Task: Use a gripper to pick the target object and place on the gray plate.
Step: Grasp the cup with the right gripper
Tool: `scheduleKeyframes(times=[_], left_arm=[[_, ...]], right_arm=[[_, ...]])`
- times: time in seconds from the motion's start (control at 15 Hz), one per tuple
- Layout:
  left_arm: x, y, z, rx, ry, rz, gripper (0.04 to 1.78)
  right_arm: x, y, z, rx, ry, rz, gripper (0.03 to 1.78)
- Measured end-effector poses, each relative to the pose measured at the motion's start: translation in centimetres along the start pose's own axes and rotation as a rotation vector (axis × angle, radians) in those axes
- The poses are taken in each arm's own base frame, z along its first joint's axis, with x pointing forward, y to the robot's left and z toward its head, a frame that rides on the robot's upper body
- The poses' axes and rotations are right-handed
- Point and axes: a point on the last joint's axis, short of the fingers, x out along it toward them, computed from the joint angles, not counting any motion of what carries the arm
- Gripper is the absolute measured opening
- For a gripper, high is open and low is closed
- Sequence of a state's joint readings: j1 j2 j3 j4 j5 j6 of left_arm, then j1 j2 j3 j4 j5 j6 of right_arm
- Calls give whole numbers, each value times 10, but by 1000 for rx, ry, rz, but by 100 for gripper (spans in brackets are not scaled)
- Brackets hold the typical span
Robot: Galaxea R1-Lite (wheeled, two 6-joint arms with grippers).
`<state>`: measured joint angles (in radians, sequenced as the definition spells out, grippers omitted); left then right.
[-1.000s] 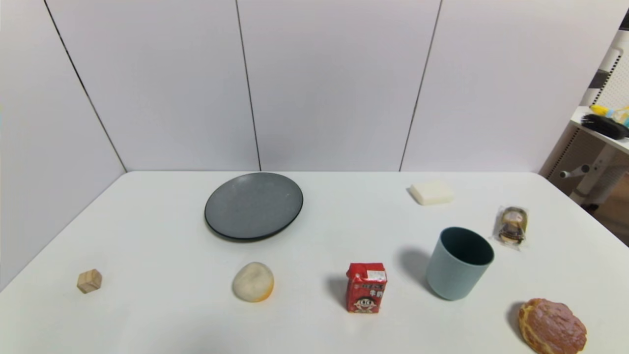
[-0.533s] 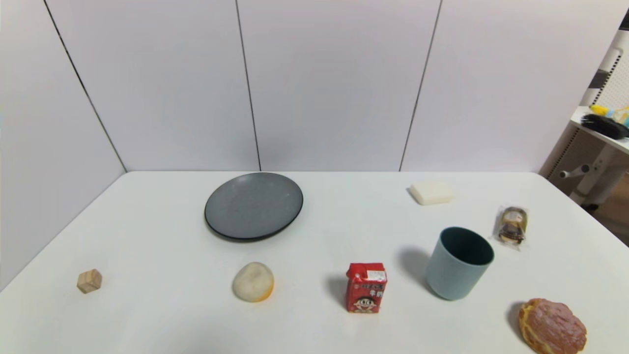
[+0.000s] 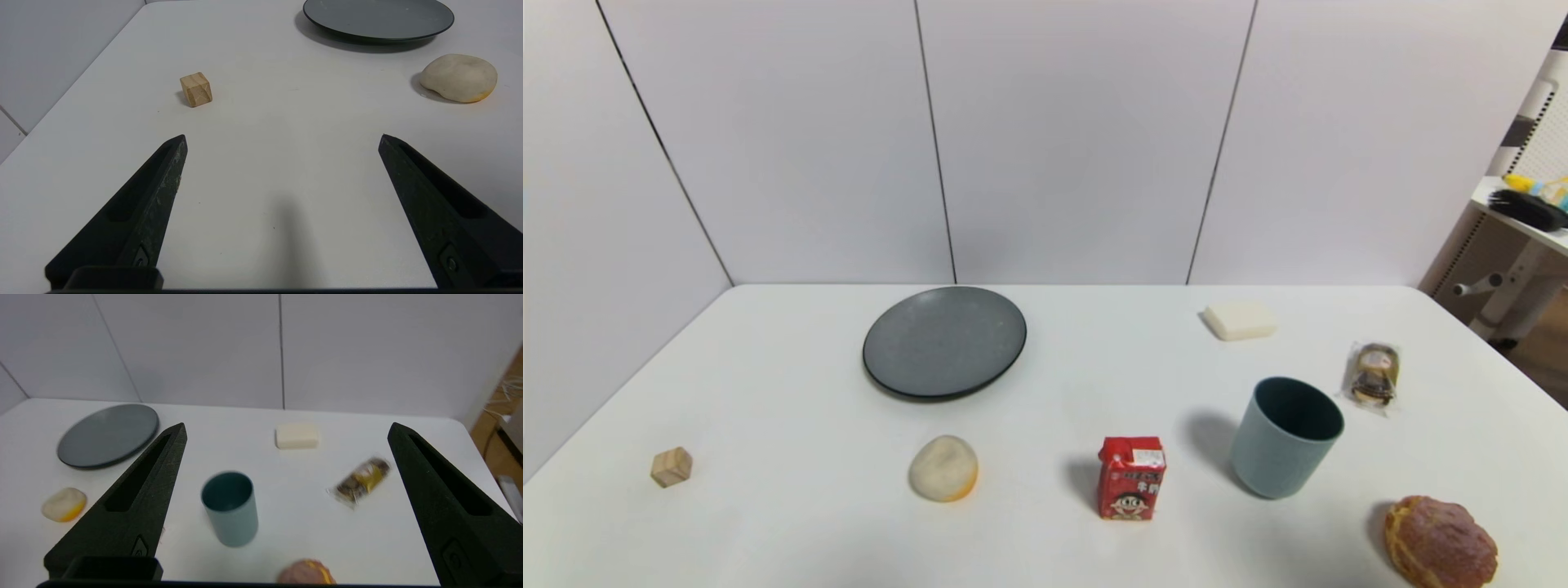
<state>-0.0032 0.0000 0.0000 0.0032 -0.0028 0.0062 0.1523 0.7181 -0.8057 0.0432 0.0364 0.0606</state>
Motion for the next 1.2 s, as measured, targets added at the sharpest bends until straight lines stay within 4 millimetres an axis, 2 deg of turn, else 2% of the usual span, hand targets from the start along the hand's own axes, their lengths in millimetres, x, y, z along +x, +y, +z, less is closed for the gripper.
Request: scheduleKeyframes(times=[0.13, 0.27, 0.33, 0.47, 0.6, 0.8, 1.07, 1.2], left_arm=[[0, 0, 0, 1, 0, 0, 169], [0, 0, 0, 0, 0, 0, 169], [0, 0, 0, 1, 0, 0, 169], [0, 0, 0, 1, 0, 0, 169], [0, 0, 0, 0, 0, 0, 169], [0, 0, 0, 1, 0, 0, 169], [0, 0, 0, 1, 0, 0, 169], [0, 0, 0, 0, 0, 0, 169]], right_arm=[[30, 4, 32, 0, -8, 58, 170], [62, 10, 52, -3, -3, 137, 170], [79, 13, 58, -8, 6, 185, 170], [110, 19, 58, -28, 52, 284, 170], [139, 22, 44, -38, 136, 376, 170], [161, 23, 7, -34, 276, 417, 170], [162, 18, -50, -66, 463, 416, 170], [158, 15, -69, -81, 524, 417, 170]])
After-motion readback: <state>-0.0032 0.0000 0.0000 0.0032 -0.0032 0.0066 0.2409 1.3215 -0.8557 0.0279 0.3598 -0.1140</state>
